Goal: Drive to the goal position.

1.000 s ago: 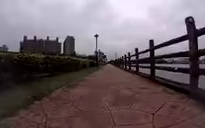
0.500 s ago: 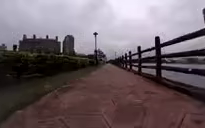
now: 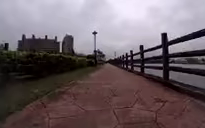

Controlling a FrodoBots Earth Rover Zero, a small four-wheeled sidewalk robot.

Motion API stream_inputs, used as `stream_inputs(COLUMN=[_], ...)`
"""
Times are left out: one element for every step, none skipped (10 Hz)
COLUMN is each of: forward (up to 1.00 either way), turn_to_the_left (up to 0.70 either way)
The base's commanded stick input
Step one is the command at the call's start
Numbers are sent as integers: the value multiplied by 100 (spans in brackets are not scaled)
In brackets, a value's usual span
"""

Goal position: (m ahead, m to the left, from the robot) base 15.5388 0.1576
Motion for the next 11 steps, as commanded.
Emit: stream_inputs(forward=[100, 100, 100, 100, 100, 100, 100, 100, 100, 100, 100], turn_to_the_left=[-12, 0, 0, 0, 0, 0, 0, 0, 0, 0, 0])
